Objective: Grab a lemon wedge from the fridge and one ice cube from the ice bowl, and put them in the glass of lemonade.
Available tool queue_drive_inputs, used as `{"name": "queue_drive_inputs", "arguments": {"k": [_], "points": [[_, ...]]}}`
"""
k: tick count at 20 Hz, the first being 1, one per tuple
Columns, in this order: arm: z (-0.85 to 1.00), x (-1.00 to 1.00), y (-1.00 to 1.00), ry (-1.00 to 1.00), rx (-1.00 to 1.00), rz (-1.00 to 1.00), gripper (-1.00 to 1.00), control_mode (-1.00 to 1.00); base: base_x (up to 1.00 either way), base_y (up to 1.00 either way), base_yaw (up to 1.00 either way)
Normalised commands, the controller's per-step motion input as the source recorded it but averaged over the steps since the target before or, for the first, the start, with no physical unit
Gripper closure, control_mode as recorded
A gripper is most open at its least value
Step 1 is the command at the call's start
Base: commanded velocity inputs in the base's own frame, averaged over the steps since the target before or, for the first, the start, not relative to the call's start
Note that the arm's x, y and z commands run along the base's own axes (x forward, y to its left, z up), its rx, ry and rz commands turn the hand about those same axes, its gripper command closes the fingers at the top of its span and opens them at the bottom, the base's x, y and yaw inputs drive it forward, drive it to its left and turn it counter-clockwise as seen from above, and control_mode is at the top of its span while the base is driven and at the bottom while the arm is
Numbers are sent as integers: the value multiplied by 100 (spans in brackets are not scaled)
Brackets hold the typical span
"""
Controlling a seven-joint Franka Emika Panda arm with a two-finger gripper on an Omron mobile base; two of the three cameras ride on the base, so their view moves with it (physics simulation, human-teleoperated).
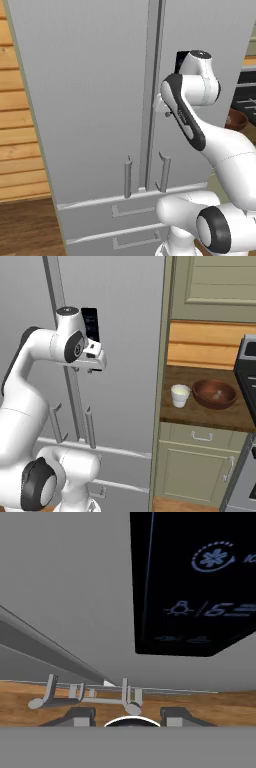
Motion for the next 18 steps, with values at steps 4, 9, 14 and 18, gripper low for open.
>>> {"name": "queue_drive_inputs", "arguments": {"k": [4,9,14,18], "points": [[0,-21,0,0,0,0,-100,-100,0,0,0],[-5,-47,0,-2,0,-1,-100,-100,0,0,0],[-2,-27,6,0,1,-7,-100,-100,0,0,0],[-3,-8,-2,0,2,-2,-100,100,-5,0,0]]}}
